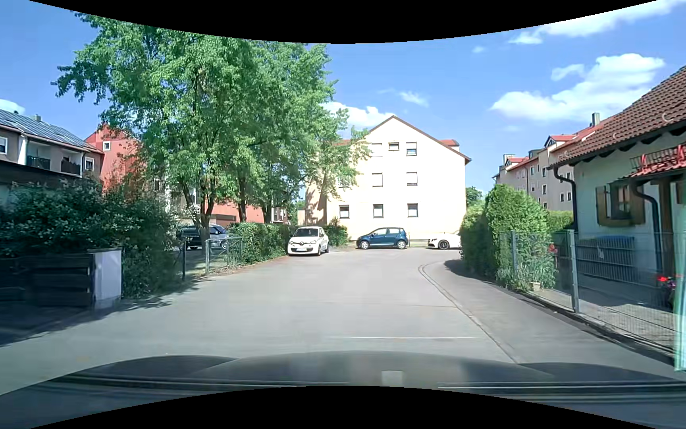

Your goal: Follow the waypoints while adhering to traffic rules and regulations

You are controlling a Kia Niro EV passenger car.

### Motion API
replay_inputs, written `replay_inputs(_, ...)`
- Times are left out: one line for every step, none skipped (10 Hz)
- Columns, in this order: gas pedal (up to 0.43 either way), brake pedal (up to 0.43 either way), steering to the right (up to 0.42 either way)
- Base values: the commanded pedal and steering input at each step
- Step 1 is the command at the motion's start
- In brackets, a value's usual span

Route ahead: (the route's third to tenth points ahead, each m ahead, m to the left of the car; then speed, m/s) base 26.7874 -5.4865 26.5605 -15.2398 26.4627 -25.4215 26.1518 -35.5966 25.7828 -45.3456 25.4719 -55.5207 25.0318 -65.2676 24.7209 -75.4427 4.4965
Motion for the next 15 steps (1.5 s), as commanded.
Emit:
replay_inputs(0.0,0.018,-0.025)
replay_inputs(0.0,0.024,-0.017)
replay_inputs(0.0,0.03,-0.011)
replay_inputs(0.0,0.049,-0.008)
replay_inputs(0.0,0.055,-0.004)
replay_inputs(0.0,0.061,0.0)
replay_inputs(0.0,0.079,0.0)
replay_inputs(0.0,0.098,0.0)
replay_inputs(0.0,0.11,0.0)
replay_inputs(0.0,0.116,0.0)
replay_inputs(0.0,0.116,0.001)
replay_inputs(0.0,0.122,0.002)
replay_inputs(0.0,0.122,0.002)
replay_inputs(0.0,0.128,0.003)
replay_inputs(0.0,0.14,0.005)
